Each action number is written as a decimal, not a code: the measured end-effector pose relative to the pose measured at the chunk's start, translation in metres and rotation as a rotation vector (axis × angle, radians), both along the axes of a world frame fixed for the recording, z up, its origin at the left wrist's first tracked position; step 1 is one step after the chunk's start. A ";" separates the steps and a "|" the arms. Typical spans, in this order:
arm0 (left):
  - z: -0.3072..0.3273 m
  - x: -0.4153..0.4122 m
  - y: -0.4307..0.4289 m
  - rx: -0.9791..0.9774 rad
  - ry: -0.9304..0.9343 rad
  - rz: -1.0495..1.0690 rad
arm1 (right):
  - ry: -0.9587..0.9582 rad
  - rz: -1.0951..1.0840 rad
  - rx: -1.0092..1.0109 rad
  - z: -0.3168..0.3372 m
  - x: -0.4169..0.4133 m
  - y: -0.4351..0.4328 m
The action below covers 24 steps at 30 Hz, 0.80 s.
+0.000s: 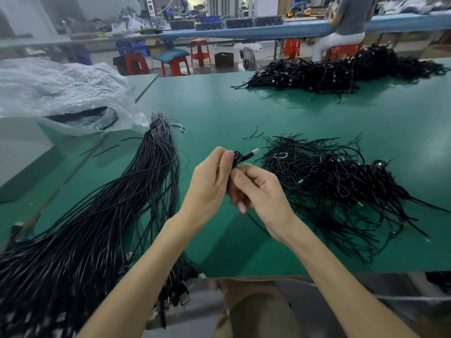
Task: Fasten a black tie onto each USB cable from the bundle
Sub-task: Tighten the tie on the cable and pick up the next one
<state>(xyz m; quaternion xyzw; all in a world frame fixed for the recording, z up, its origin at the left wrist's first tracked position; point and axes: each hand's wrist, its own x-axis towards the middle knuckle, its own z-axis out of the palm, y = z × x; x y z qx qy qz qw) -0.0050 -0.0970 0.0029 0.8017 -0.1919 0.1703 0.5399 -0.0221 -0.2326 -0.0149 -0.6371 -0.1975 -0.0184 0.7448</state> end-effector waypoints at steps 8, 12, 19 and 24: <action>-0.019 0.005 0.001 0.243 0.218 0.129 | -0.137 -0.236 -0.370 -0.020 -0.006 -0.010; -0.016 0.004 0.002 0.274 0.318 0.042 | -0.141 -0.258 -0.429 -0.022 -0.007 -0.016; -0.014 -0.006 -0.001 0.402 0.282 0.143 | -0.222 -0.295 -0.601 -0.018 -0.012 -0.020; -0.005 0.000 -0.001 0.423 0.553 0.095 | -0.358 -0.273 -0.872 -0.017 -0.018 -0.025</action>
